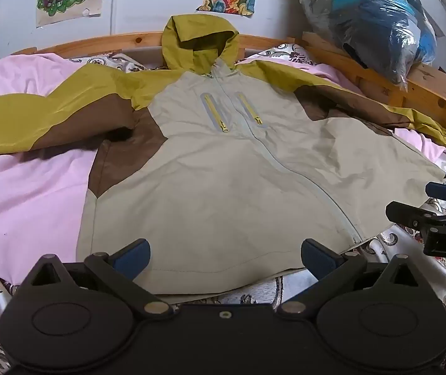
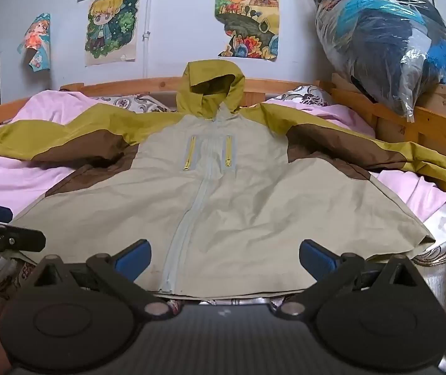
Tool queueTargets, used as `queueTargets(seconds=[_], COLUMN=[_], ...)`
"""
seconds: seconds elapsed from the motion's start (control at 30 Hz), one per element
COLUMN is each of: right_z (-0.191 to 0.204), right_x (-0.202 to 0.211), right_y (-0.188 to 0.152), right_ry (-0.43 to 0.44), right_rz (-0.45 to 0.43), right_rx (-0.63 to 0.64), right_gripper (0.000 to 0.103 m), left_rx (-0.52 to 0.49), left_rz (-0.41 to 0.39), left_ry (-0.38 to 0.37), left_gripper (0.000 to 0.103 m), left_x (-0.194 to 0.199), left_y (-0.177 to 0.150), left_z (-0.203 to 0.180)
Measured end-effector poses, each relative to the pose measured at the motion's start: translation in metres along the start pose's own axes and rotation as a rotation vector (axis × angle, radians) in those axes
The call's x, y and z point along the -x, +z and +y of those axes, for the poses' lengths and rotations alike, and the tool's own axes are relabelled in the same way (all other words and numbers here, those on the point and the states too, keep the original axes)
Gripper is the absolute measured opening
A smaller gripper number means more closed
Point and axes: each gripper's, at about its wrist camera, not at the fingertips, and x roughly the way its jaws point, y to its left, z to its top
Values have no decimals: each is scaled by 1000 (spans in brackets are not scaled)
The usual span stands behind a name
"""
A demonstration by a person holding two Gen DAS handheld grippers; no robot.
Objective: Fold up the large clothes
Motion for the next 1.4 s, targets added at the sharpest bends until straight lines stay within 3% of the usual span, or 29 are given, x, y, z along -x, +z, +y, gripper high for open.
queueTargets(seconds=[1.4], right_z=[4], right_x=[-1], right_y=[-1], right_ry=[-3], right_rz=[2], right_rx=[16], right_gripper=[103], left_rx=[7], left_rz=[1], left_ry=[-5], left_gripper=[102], left_x=[1], left_y=[-1], left_z=[-2])
